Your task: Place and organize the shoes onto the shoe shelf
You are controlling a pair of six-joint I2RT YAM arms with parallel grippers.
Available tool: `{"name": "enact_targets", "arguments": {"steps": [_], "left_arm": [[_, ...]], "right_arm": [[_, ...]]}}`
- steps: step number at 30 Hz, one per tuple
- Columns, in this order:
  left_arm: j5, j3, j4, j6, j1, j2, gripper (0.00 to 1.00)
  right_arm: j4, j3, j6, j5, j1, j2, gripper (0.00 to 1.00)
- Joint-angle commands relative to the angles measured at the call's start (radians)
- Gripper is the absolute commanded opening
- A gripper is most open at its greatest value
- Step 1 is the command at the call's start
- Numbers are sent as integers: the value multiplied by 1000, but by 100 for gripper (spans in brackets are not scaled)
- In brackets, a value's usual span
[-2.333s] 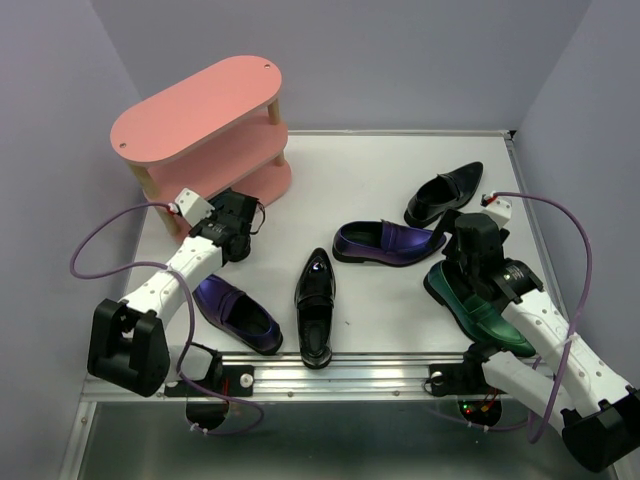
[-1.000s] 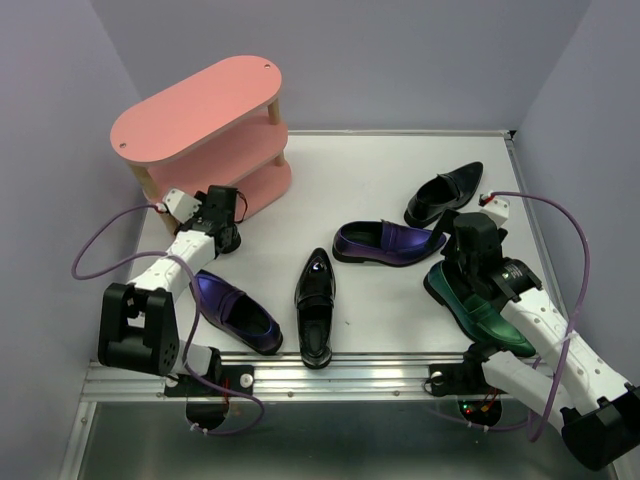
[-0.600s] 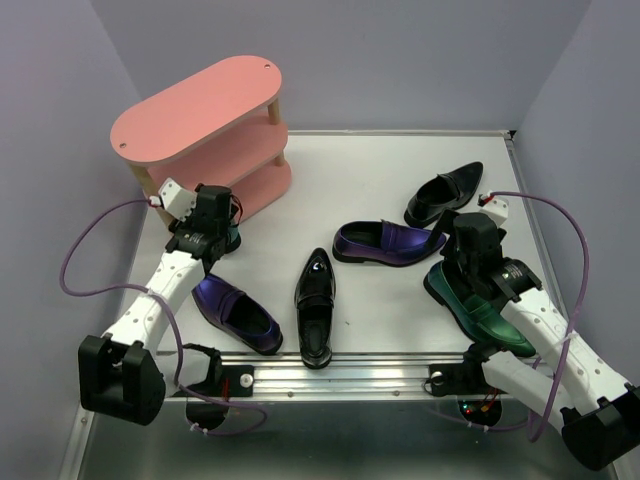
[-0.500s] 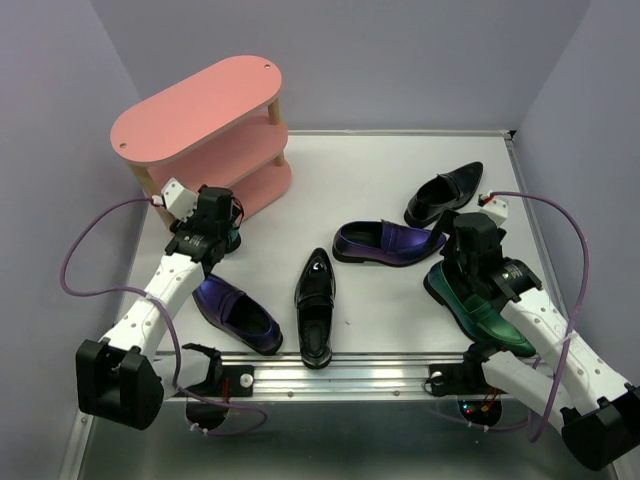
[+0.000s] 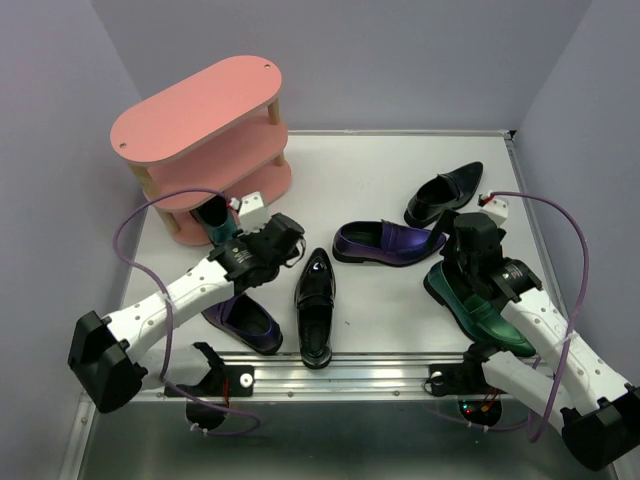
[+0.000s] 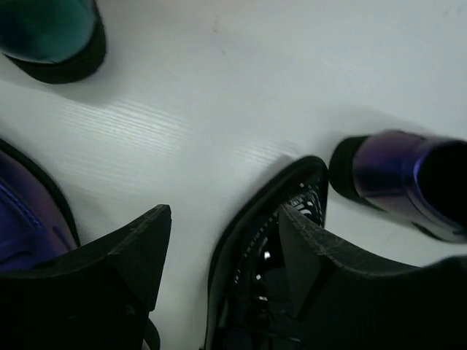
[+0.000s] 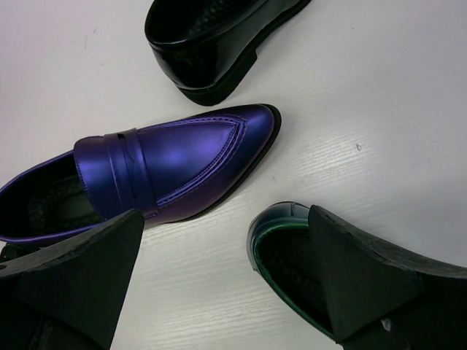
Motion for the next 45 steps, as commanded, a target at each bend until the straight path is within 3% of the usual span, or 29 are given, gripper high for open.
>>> {"name": "enact_targets", "arguments": {"steps": [1,9,15,22,27,29,30,31,33,41,45], "left_arm": [[-53,142,-84,-14,-129,118,70],[59,365,12,263,-237,319,71],[48,388,23,292,-231,324,72],[40,364,6,274,-218,318,71],[34,348,-6,271,-212,308,72],[31,344,-12,271,-212,305,72],[28,342,-15,271,-212,305,71],[26,339,-17,271,-211,304,71],[19,339,-23,269,-209,302,71],[20,319,-32,265,-148,301,72],[51,318,-15,273,-102,279,72]], "right_arm": [[41,17,12,5,5,-8,100],[-42,43,61,58,5,12,100],[-92,-12,158,91,5,39,99],[15,-89,182,-12,5,110,53],[52,-104,184,-60,5,174,44],[69,-112,175,-76,5,179,36],[73,-115,167,-81,5,180,30],[79,-115,158,-89,5,177,13],[89,-110,98,-135,5,168,1],[179,-77,-109,-610,28,101,1],[164,-48,-172,-662,120,130,1]]}}
